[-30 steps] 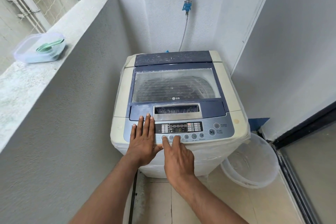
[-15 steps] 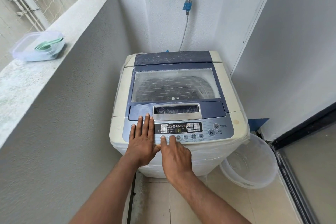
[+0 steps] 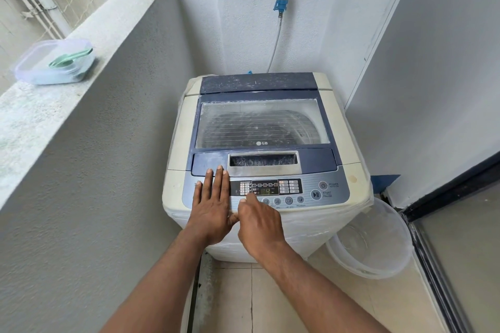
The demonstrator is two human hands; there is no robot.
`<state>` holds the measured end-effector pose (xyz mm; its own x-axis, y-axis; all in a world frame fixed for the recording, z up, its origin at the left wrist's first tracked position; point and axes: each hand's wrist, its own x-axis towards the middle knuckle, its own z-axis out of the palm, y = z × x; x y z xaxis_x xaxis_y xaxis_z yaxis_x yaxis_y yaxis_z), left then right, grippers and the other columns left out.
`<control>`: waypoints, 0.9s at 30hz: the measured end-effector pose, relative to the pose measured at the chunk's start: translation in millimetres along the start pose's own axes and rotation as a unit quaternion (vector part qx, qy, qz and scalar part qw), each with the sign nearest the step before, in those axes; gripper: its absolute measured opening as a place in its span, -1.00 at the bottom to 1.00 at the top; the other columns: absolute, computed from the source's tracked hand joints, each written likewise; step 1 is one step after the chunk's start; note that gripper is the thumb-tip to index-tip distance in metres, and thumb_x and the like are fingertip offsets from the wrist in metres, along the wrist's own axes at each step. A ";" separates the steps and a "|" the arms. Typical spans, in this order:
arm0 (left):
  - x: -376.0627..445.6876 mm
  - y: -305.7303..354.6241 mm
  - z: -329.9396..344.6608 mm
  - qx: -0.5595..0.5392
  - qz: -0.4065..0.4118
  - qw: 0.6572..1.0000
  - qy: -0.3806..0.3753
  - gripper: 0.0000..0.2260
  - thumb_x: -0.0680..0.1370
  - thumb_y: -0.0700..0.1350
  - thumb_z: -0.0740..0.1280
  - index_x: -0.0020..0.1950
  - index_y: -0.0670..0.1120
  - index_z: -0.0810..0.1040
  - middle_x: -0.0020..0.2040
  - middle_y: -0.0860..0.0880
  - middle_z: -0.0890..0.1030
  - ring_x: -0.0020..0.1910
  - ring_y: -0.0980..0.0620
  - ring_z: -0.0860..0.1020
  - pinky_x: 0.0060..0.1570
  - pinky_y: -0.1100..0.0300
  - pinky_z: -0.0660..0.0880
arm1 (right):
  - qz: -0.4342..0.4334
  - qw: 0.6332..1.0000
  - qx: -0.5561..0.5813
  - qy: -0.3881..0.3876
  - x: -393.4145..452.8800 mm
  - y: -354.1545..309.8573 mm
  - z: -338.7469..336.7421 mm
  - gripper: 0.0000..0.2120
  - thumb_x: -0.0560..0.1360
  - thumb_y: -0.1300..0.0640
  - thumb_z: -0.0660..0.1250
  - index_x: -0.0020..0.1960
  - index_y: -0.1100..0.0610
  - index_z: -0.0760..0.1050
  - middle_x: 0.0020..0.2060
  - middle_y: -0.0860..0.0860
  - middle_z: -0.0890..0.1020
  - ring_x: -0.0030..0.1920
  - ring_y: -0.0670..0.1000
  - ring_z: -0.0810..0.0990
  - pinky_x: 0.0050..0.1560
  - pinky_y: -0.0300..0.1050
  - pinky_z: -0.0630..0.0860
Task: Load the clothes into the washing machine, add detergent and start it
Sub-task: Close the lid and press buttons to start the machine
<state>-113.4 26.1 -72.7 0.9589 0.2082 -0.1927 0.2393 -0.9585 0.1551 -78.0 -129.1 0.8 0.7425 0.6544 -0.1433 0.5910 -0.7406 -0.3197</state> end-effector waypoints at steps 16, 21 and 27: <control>-4.4 7.5 -4.3 -0.201 0.024 0.970 0.135 0.01 0.47 0.49 0.25 0.72 -0.03 -0.02 0.73 0.08 -0.08 0.69 0.06 -0.24 0.67 -0.06 -0.09 | -0.040 0.941 0.263 0.209 22.6 105.3 8.2 -0.40 0.30 0.13 0.67 0.31 0.06 0.62 0.18 -0.05 0.57 0.21 -0.07 0.56 0.30 -0.17 0.53; 12.1 34.5 -13.1 -0.334 0.073 0.925 0.165 0.00 0.37 0.22 0.62 0.67 -0.05 0.22 0.68 0.08 0.21 0.68 0.10 0.12 0.63 -0.08 0.21 | -0.083 0.930 0.276 0.226 32.6 110.6 11.8 -0.34 0.28 0.11 0.68 0.35 0.07 0.59 0.25 -0.05 0.57 0.29 -0.09 0.55 0.35 -0.25 0.47; 33.1 41.9 -15.1 -0.440 0.101 0.878 0.163 -0.06 0.23 0.05 0.75 0.55 -0.05 0.45 0.51 0.04 0.51 0.55 0.13 0.39 0.51 -0.10 0.40 | -0.128 0.927 0.278 0.218 41.3 120.6 14.6 -0.31 0.29 0.09 0.67 0.38 0.11 0.57 0.30 -0.04 0.58 0.33 -0.09 0.55 0.37 -0.14 0.48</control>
<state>-69.3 -4.2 -58.0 0.9539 0.2326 0.1899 -0.0533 -0.4914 0.8693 19.3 -189.1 -57.3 0.7293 0.5835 0.3572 0.6012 -0.2974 -0.7417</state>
